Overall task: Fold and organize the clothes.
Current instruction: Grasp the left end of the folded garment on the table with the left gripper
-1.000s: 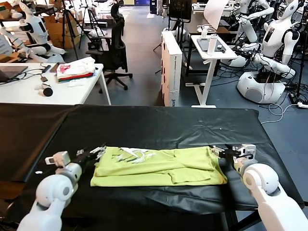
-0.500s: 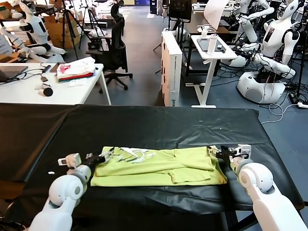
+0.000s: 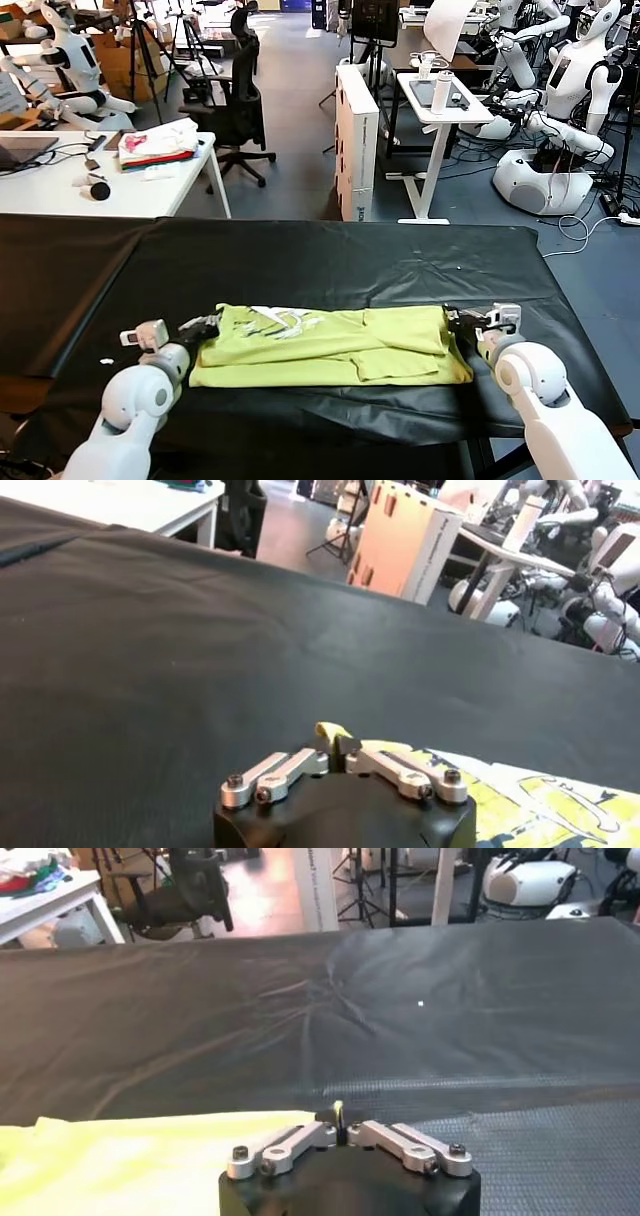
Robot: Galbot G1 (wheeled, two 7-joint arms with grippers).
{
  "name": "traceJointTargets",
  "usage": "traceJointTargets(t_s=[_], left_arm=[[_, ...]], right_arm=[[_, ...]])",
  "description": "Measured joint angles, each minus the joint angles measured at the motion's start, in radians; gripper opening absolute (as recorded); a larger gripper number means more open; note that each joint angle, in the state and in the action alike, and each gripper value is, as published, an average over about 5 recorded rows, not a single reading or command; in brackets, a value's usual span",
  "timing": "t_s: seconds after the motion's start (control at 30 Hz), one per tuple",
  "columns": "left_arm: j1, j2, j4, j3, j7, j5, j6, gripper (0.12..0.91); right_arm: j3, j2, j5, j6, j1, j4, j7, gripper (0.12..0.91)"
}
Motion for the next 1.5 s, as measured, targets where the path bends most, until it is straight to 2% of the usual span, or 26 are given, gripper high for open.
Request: traceJointTargets(t_s=[0.23,0.43,0.53,0.67,0.8,0.9,1.0,1.07,1.17,1.23,1.37,1.5], left_arm=[[0.012,0.006,-0.002,-0.021,0.001,-0.005,-0.006,0.149],[0.02,0.007,-0.003,-0.028,0.005,-0.005,-0.011,0.149],[0.021,0.002,-0.007,-0.028,0.013,0.001,-0.016,0.182],[0.027,0.002,-0.025,-0.028,0.019,0.012,-0.02,0.378],[0.041,0.013,-0.05,-0.035,0.01,0.0,-0.018,0.643],[0.054,0.025,-0.07,-0.046,0.006,-0.02,-0.01,0.809],[0.075,0.046,-0.095,-0.064,-0.007,-0.078,0.02,0.891],[0.096,0.068,-0.119,-0.08,-0.012,-0.141,0.046,0.902],[0.136,0.109,-0.157,-0.109,0.002,-0.247,0.083,0.906],[0.163,0.135,-0.174,-0.129,0.021,-0.311,0.107,0.907],[0.207,0.165,-0.182,-0.163,0.052,-0.395,0.142,0.907],[0.23,0.171,-0.179,-0.173,0.068,-0.407,0.148,0.907]], right_arm=[[0.005,0.014,-0.001,0.025,-0.006,-0.008,0.023,0.141],[0.007,0.017,0.006,0.039,-0.012,-0.001,-0.011,0.153],[0.015,0.013,0.007,0.062,-0.022,0.011,-0.039,0.258],[0.031,0.002,0.007,0.09,-0.038,0.033,-0.058,0.501],[0.051,-0.011,0.004,0.132,-0.059,0.066,-0.074,0.758],[0.069,-0.026,-0.007,0.192,-0.085,0.1,-0.112,0.874],[0.092,-0.048,-0.03,0.277,-0.123,0.14,-0.168,0.901],[0.113,-0.064,-0.046,0.348,-0.155,0.166,-0.213,0.906],[0.15,-0.079,-0.059,0.466,-0.215,0.202,-0.283,0.907],[0.175,-0.08,-0.049,0.526,-0.261,0.224,-0.316,0.907],[0.229,-0.064,-0.022,0.595,-0.361,0.272,-0.345,0.907],[0.268,-0.04,-0.023,0.616,-0.444,0.314,-0.357,0.907]])
